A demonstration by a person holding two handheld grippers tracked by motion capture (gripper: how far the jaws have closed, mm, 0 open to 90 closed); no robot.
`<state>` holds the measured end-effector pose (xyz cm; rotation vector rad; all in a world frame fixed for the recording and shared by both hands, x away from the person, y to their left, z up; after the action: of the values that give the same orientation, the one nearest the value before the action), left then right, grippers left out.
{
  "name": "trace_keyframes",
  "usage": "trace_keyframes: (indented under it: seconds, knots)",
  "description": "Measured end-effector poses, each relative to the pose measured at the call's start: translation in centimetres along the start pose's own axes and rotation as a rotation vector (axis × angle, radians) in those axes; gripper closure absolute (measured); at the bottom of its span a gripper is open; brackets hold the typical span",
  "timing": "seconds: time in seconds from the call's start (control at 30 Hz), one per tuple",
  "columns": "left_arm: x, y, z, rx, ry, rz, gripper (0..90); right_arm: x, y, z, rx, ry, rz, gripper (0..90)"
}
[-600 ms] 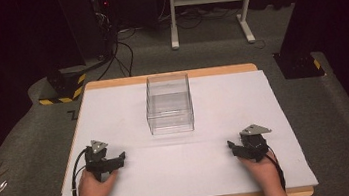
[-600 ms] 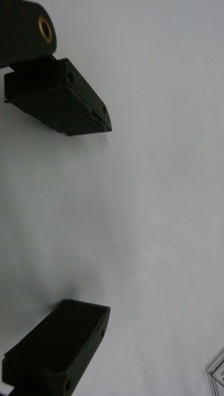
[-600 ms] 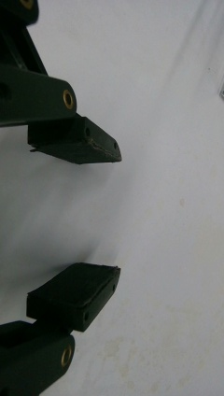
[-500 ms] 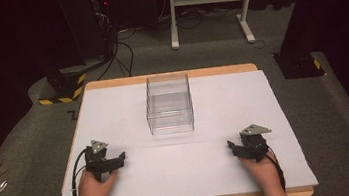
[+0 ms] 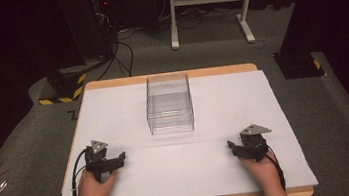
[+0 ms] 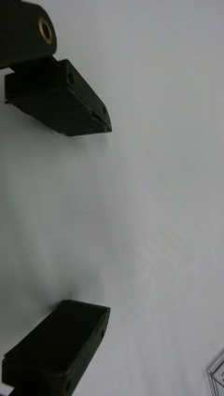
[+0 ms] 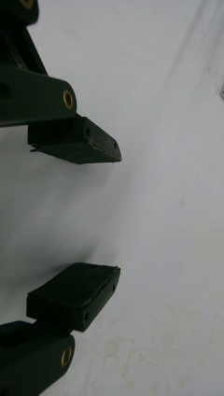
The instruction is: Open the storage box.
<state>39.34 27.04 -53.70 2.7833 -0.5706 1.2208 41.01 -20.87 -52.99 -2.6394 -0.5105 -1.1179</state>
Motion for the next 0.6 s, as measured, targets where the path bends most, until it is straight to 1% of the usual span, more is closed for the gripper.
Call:
trace_keyframes:
  seconds: [0.5,0.6]
  knots:
    - [0.00,0.00,0.00,0.000,0.000,0.000,11.0,0.03,0.01,-0.09,-0.009,0.007,0.000,39.6]
    - [0.00,0.00,0.00,0.000,0.000,0.000,10.9,0.23,-0.02,-0.41,-0.010,0.039,-0.004,39.4]
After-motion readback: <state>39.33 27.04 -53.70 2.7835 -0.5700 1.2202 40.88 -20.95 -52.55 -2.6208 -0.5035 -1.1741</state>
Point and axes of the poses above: each handheld gripper's, and its own axes: z roughly forward along the jaws, x roughly out of its top, y roughly to its right, the point moved 4 cm from there along z, roughly forward along the jaws, and after that the axes turned 7 degrees about z, right-handed, at the moved point
